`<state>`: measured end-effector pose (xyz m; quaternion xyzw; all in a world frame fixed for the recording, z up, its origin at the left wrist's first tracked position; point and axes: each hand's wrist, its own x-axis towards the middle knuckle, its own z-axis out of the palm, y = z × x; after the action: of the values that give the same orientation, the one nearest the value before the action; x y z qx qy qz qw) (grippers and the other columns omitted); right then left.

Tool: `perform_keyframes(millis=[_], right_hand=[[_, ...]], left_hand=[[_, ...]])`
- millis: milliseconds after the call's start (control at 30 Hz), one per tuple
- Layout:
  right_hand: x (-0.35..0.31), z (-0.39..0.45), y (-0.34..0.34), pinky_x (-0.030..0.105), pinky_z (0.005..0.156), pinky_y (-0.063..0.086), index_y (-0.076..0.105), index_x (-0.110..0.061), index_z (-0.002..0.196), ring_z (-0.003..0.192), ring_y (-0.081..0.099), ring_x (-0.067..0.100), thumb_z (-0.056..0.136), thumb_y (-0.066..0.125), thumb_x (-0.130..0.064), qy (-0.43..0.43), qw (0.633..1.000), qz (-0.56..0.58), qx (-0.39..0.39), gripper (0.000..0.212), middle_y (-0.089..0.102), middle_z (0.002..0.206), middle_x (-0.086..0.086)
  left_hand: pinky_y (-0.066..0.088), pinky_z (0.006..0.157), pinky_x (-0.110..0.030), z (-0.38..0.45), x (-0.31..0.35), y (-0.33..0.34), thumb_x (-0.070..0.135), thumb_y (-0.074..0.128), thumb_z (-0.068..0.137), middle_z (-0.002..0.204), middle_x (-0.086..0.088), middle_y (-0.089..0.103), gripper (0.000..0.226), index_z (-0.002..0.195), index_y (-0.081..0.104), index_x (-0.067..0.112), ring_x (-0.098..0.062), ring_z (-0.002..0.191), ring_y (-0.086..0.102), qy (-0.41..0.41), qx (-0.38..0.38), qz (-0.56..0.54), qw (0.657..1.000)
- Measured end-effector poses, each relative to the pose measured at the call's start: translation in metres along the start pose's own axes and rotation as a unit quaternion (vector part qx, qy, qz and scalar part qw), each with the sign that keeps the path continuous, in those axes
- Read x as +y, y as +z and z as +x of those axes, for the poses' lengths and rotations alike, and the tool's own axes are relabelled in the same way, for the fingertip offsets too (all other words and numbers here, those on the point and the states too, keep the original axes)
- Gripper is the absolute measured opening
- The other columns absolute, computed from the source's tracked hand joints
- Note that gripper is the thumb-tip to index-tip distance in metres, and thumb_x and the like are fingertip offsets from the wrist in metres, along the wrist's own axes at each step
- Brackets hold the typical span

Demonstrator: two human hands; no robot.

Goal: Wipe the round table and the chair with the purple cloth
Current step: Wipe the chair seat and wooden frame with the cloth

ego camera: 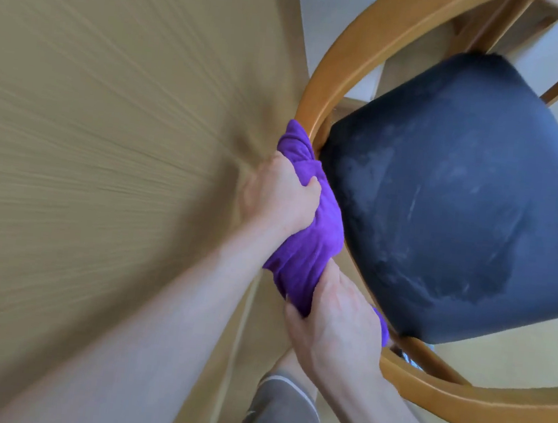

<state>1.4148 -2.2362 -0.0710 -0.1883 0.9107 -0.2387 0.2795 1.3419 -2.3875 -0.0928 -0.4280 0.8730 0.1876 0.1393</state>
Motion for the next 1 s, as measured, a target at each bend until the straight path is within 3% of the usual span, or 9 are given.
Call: perform_keyframes(millis=[100,233,367,500,833,1000], right_hand=[[-0.025,0.026,0.000,0.031,0.065,0.031,0.030,-0.021,0.093,0.076,0.041,0.021,0.086,0.060,-0.033,0.069,0.997,-0.010,-0.028,0.034,0.043,0.084,-0.007],[-0.043,0.048,-0.003,0.032,0.063,0.034,0.028,-0.020,0.094,0.075,0.044,0.022,0.086,0.057,-0.030,0.129,0.990,0.018,-0.060,0.031,0.046,0.083,-0.005],[-0.051,0.066,-0.008,0.032,0.061,0.035,0.030,-0.018,0.092,0.072,0.045,0.023,0.086,0.058,-0.027,0.127,0.989,0.037,-0.074,0.030,0.049,0.083,-0.003],[-0.052,0.088,-0.011,0.034,0.057,0.042,0.036,-0.015,0.093,0.070,0.055,0.024,0.083,0.056,-0.021,0.133,0.978,0.130,-0.099,0.023,0.056,0.083,0.002],[-0.046,0.116,-0.009,0.035,0.068,0.053,0.038,-0.023,0.108,0.083,0.058,0.022,0.074,0.063,-0.024,0.132,0.953,0.243,-0.122,0.042,0.056,0.094,-0.001],[-0.046,0.134,-0.007,0.027,0.065,0.045,0.036,-0.027,0.106,0.083,0.056,0.018,0.073,0.067,-0.024,0.158,0.936,0.282,-0.139,0.046,0.050,0.094,-0.008]], left_hand=[[0.049,0.086,-0.037,0.019,0.008,0.003,0.051,0.061,0.094,0.119,-0.009,0.070,0.049,0.123,0.057,0.012,-0.034,0.109,0.067,0.017,0.010,0.027,0.999],[0.047,0.082,-0.036,0.041,0.018,0.005,0.048,0.062,0.095,0.120,-0.009,0.070,0.050,0.128,0.053,0.012,-0.034,0.108,0.068,0.028,0.011,0.014,0.999],[0.049,0.097,-0.038,0.066,0.023,0.004,0.045,0.065,0.096,0.137,-0.009,0.062,0.068,0.149,0.040,0.012,-0.031,0.123,0.062,0.078,-0.005,-0.053,0.996],[0.044,0.107,-0.037,0.086,0.029,0.004,0.043,0.067,0.095,0.150,-0.007,0.051,0.081,0.158,0.027,0.012,-0.027,0.134,0.053,0.141,0.002,-0.069,0.988],[0.046,0.103,-0.039,0.109,0.044,0.002,0.049,0.066,0.094,0.155,-0.010,0.043,0.093,0.163,0.017,0.009,-0.028,0.135,0.051,0.232,0.051,-0.013,0.971],[0.050,0.096,-0.041,0.122,0.056,-0.002,0.045,0.063,0.095,0.160,-0.015,0.035,0.094,0.164,0.011,0.008,-0.033,0.134,0.051,0.296,0.050,0.043,0.953]])
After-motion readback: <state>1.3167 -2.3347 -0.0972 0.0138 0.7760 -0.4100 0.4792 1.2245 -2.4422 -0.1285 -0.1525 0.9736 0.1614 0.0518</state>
